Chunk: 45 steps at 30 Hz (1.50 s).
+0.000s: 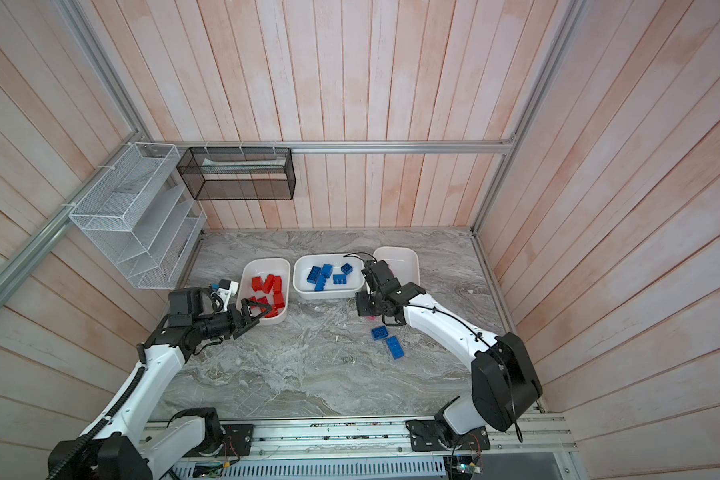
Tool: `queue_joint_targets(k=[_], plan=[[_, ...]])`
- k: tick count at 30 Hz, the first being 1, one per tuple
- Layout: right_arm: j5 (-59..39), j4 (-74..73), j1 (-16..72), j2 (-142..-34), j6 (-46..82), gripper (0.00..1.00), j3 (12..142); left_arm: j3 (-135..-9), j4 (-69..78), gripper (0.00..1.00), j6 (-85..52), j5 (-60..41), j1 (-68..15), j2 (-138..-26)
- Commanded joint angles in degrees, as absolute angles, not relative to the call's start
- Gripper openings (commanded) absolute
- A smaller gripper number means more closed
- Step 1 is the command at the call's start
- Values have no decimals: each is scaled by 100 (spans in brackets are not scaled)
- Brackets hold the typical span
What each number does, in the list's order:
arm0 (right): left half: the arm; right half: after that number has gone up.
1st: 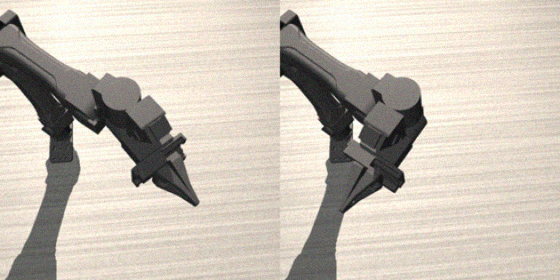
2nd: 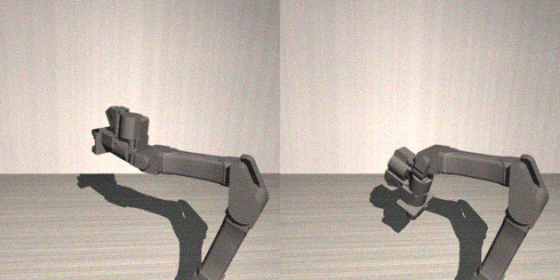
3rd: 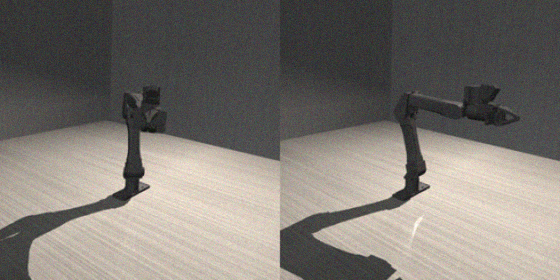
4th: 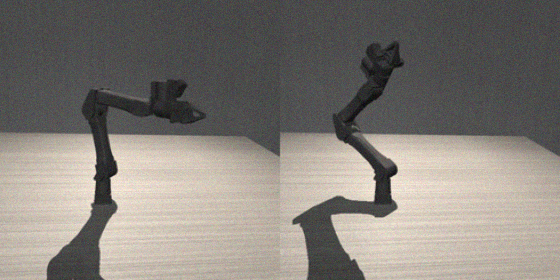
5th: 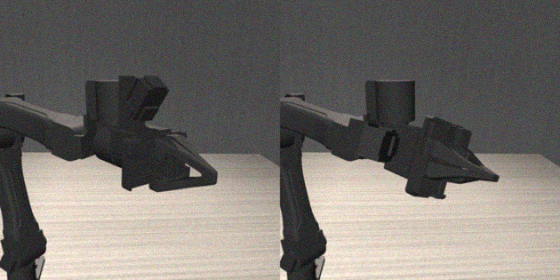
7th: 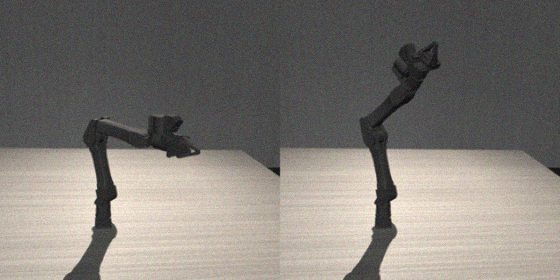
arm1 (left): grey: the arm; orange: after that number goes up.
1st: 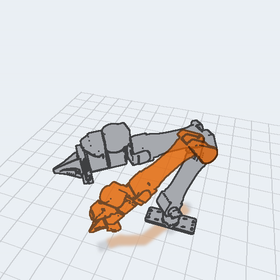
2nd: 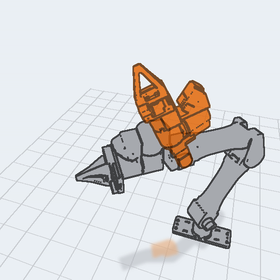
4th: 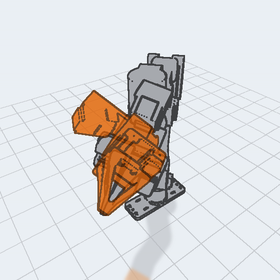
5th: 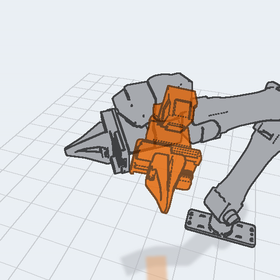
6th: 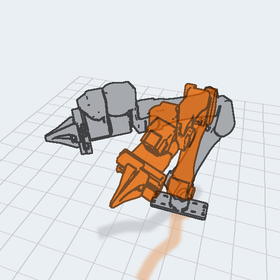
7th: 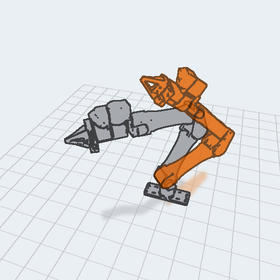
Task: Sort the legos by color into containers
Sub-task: 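Return the right gripper to the pile and grasp the pink 2x2 brick, then carry the pink brick with the right gripper into the pink-brick bin, release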
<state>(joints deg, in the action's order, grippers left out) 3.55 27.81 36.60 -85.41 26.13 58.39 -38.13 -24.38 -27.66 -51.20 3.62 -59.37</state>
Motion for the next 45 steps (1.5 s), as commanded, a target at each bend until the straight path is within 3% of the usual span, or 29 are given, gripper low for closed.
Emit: queue_joint_targets(k=[1, 10, 25, 31, 36, 45], plan=[[766, 2634, 3747, -8653, 3624, 63, 5723, -3787, -2342, 99, -2653, -5213, 343, -5907], [1411, 2205, 3897, -9611, 4539, 63, 5959, -3761, -2486, 99, -2512, -5140, 343, -5877], [2055, 2179, 3988, -10614, 4516, 52, 6525, -3823, -2767, 99, -2316, -5036, 339, -5790], [2064, 2151, 3999, -10806, 4397, 38, 6583, -3872, -2805, 99, -2267, -5035, 343, -5831], [2193, 2201, 4025, -10710, 4205, 24, 6595, -3857, -2798, 99, -2287, -5043, 342, -5829], [1848, 2583, 4199, -9436, 3775, 18, 6732, -3947, -2759, 99, -2367, -5149, 338, -5820]])
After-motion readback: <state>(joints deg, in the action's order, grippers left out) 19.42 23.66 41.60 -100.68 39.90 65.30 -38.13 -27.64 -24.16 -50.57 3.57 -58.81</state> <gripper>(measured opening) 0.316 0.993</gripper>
